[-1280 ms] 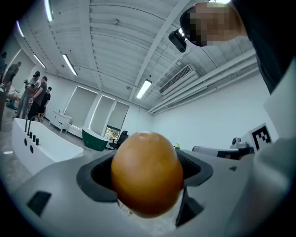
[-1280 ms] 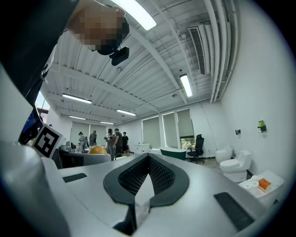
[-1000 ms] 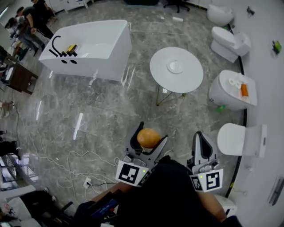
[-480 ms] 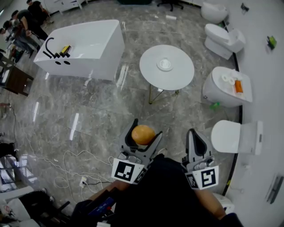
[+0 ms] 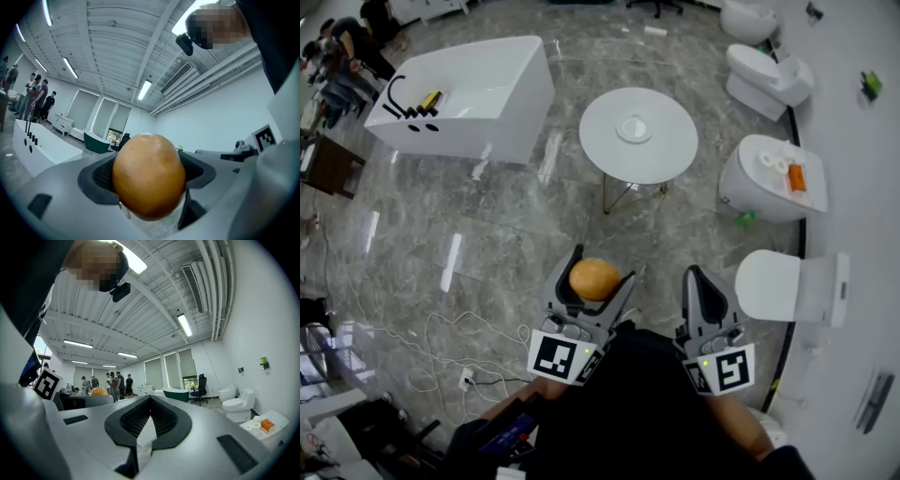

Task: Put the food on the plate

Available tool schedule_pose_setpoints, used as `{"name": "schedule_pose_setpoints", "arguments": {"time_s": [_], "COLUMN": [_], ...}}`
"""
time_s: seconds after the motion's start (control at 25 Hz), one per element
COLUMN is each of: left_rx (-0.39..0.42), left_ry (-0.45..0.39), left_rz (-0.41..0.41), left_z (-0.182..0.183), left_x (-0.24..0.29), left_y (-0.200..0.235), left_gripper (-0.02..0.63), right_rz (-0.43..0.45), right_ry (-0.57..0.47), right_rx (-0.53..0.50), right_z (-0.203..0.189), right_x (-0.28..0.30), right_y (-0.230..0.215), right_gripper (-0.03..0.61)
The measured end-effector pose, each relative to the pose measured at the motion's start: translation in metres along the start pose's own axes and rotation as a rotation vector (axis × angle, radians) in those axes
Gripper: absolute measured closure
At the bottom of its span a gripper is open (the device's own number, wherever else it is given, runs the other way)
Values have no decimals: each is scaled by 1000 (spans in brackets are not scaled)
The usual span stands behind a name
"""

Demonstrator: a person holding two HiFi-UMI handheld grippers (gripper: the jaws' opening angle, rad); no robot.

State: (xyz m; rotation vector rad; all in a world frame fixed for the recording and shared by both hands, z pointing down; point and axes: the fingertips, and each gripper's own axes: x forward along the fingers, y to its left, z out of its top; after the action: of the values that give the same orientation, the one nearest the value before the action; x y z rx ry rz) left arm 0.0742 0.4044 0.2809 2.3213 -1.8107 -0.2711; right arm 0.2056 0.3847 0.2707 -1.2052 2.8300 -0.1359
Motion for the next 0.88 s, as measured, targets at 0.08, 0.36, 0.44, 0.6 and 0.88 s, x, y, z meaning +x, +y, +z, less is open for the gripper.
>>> {"name": "schedule_pose_setpoints", "arguments": {"time_s": [0.08,0.36,0.44,0.6,0.88], "left_rx": [-2,-23,-30,-34,-19], "left_ry": [-1,7,8,15,28], "left_rz": [2,29,23,15,7], "left_z": [-2,-8,-8,-11,-17], "left_x": [3,11,15,21,32], "left_y": [-4,-10,-13,-16,-26], "left_gripper": [241,241,241,241,241], "right_rz": [9,45,52,27,-18], "right_ry": [-21,13,2,10,27], "right_rx": [-5,-6,-13,-12,-10], "right_z": [2,-1,3,-1,-4], "right_x": [-1,-3,-5,-4,-5], "right_y": [-3,-7,-8,-18,-38], "right_gripper": [571,571,571,571,571]}}
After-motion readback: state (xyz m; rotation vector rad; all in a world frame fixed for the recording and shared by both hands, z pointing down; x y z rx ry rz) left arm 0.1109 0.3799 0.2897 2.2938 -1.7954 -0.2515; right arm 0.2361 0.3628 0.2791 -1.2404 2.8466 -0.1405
